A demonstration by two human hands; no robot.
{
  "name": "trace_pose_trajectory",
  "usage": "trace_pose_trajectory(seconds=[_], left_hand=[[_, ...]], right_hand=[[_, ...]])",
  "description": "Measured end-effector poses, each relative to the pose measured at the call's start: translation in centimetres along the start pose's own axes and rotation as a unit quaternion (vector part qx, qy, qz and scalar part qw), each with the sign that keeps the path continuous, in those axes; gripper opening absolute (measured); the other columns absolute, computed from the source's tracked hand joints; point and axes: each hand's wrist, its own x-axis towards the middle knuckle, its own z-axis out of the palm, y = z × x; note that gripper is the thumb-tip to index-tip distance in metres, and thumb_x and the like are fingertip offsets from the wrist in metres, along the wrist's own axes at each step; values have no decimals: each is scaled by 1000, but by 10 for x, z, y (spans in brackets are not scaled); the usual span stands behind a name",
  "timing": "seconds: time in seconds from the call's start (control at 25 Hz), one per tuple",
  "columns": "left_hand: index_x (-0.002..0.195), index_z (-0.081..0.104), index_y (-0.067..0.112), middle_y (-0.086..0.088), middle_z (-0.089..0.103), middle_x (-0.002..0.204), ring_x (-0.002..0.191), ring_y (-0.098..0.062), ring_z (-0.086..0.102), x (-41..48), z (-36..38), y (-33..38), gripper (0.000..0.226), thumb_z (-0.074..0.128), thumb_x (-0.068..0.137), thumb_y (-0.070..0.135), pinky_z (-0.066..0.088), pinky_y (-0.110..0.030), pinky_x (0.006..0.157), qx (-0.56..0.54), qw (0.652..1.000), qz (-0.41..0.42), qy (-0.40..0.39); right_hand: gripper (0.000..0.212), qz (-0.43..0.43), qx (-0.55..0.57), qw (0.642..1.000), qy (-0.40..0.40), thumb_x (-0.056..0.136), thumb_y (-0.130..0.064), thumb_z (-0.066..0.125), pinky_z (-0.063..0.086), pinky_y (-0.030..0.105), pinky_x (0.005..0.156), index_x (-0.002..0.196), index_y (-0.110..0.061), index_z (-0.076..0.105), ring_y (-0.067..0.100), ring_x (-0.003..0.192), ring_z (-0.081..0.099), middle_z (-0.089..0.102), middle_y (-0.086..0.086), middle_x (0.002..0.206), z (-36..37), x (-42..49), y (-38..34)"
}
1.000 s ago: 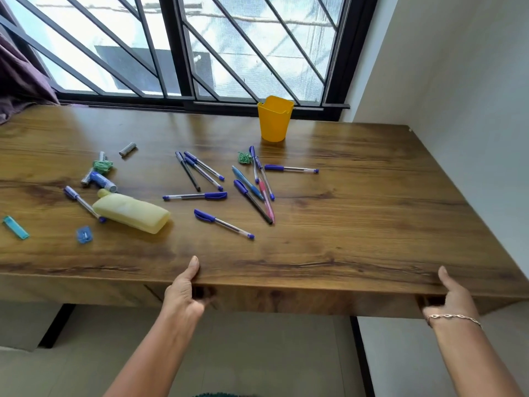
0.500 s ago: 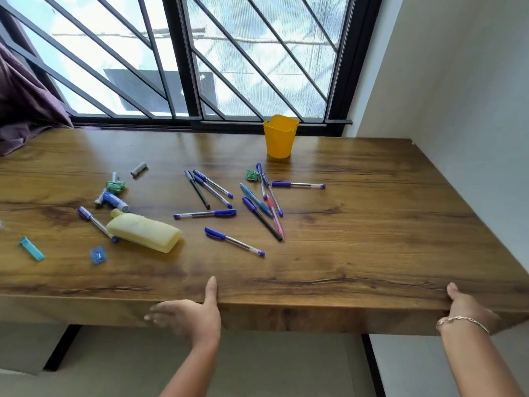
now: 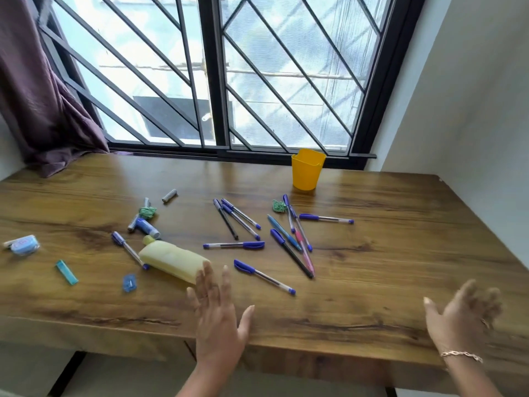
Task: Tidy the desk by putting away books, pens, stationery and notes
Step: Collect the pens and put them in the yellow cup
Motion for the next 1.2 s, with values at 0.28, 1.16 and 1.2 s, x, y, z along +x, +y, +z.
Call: trace_pose_trajectory(seconds=[0.28,1.16,1.2], left_hand=[[138,34,12,-22,18,152,142,-30,1,41,-1,-3,100,85,57,38,24,-52,105,29,999,34,4],[126,46,21,14,50,106,101,-2,50,132,8,73,40,60,89,20,42,-12,83,-417,881,-211,-65],[124,48,20,8,54,113,107,-4,51,133,9,75,37,58,89,18,43,-18,92,-472,844,-246,-68]], right_hand=[[83,-118,34,981,-147,88,-15,58,2,31,117,147,-5,0,25,145,-6,-6,17,156,37,-13,-81],[37,-404,-142,886,-181,76,11,50,46,39,82,104,-7,65,37,95,56,59,17,98,129,85,-184],[37,-404,-139,886,-180,75,12,50,46,40,81,104,-5,65,38,94,56,58,19,96,128,84,-184]])
